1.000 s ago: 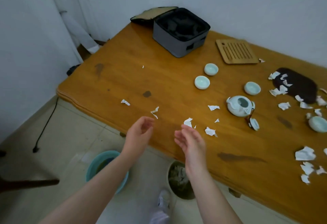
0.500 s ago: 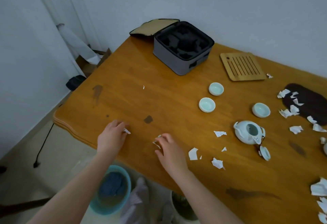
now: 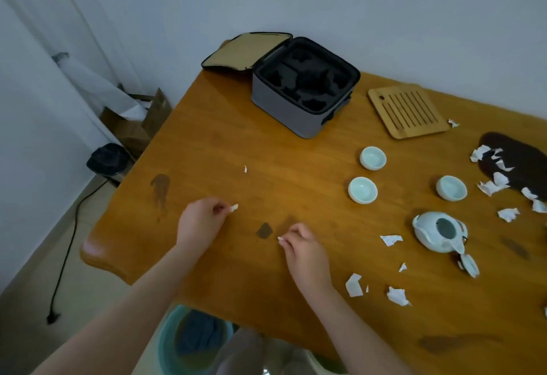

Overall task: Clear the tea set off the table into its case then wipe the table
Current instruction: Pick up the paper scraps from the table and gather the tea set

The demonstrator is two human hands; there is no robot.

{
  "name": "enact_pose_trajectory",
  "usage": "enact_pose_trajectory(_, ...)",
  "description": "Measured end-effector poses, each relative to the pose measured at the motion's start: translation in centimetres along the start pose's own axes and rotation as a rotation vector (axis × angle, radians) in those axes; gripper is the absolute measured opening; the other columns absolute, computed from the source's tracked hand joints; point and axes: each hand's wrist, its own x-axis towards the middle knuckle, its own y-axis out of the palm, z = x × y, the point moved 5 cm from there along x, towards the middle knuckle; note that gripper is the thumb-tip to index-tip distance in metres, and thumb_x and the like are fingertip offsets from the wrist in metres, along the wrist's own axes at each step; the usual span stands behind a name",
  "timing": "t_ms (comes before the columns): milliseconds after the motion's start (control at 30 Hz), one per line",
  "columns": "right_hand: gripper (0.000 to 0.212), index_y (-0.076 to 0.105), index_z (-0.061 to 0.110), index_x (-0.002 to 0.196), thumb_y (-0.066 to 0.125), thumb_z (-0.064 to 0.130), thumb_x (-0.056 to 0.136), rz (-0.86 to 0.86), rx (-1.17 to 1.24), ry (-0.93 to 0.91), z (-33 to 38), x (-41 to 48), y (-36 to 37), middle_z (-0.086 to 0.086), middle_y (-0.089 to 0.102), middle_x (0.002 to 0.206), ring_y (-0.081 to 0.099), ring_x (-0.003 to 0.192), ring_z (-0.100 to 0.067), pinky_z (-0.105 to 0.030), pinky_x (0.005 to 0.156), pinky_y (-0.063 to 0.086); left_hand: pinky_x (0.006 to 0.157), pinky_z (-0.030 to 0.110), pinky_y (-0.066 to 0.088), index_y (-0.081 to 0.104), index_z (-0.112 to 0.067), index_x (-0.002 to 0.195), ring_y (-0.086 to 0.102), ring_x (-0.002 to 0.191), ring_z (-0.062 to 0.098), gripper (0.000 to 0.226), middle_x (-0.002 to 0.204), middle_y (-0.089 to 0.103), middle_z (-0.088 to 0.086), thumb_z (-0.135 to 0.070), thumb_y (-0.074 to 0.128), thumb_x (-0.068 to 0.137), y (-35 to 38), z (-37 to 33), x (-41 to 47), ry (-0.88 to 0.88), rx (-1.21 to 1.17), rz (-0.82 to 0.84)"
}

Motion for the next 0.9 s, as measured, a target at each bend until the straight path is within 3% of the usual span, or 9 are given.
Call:
enact_pose_trajectory(133,0.013,0.075,0.013,0.095,0.064,0.020,0.092,-0.060,0.014,0.064,-0.3,0.6,-1.0,0.004,0.065,0.098,0.061,0.079,-0.011,-0.023,0.068,0.053,0.066,0.028,0.047,0.074,-0.020,0.093,0.061,0.080,0.014,0.011,0.089,0.068,-0.005,-0.026,0.065,0.090,-0.2,-2.4,5.9,-0.070,-0.091,0.012)
enact_pose_trajectory(300,0.001,0.075,0.013,0.084,0.074,0.012,0.083,-0.147,0.033,0.101,-1.9,-0.4,-2.0,0.005,0.066,0.079,0.061,0.069,-0.011,-0.018,0.059,0.046,0.058,0.025,0.044,0.073,-0.023,0.089,0.060,0.073,0.012,0.006,0.087,0.068,-0.004,-0.026,0.068,0.088,1.7,-3.9,10.2,-0.120,-0.075,0.037)
enact_pose_trajectory(367,0.006,0.074,0.015,0.079,0.076,0.010,0.080,-0.175,0.035,0.125,-2.6,-1.0,-2.4,0.006,0.065,0.074,0.058,0.064,-0.009,-0.018,0.057,0.044,0.054,0.024,0.042,0.070,-0.024,0.086,0.058,0.070,0.010,0.004,0.087,0.068,-0.004,-0.025,0.067,0.089,2.4,-3.9,10.8,-0.113,-0.010,0.039)
enact_pose_trajectory(567,0.011,0.074,0.013,0.090,0.075,0.007,0.081,-0.241,0.096,0.221,-4.5,-2.0,-3.1,0.005,0.067,0.075,0.061,0.065,-0.010,-0.023,0.058,0.051,0.063,0.032,0.047,0.061,-0.024,0.096,0.061,0.082,0.017,0.008,0.092,0.066,-0.005,-0.019,0.063,0.090,3.2,-3.5,11.3,0.026,0.056,-0.043)
enact_pose_trajectory(700,0.011,0.074,0.014,0.094,0.072,0.009,0.084,-0.237,0.126,0.275,-5.0,-2.1,-3.4,0.006,0.067,0.079,0.060,0.069,-0.008,-0.014,0.062,0.044,0.069,0.037,0.053,0.059,-0.021,0.103,0.060,0.085,0.019,0.014,0.093,0.066,-0.002,-0.013,0.056,0.092,3.2,-3.8,11.5,0.074,0.091,-0.036)
enact_pose_trajectory(800,0.011,0.074,0.014,0.094,0.072,0.009,0.085,-0.255,0.135,0.301,-5.4,-2.3,-4.0,0.006,0.068,0.079,0.060,0.069,-0.007,-0.010,0.062,0.041,0.068,0.036,0.050,0.057,-0.017,0.111,0.057,0.090,0.024,0.018,0.097,0.063,0.006,-0.012,0.048,0.096,3.4,-4.8,11.5,0.160,0.268,0.015)
enact_pose_trajectory(900,0.012,0.074,0.013,0.097,0.070,0.009,0.086,-0.265,0.155,0.309,-5.7,-2.7,-4.9,0.005,0.069,0.082,0.063,0.073,-0.010,-0.018,0.064,0.049,0.073,0.036,0.046,0.055,-0.016,0.120,0.053,0.103,0.028,0.028,0.105,0.058,0.011,-0.005,0.044,0.096,3.8,-5.3,11.4,0.181,0.346,0.075)
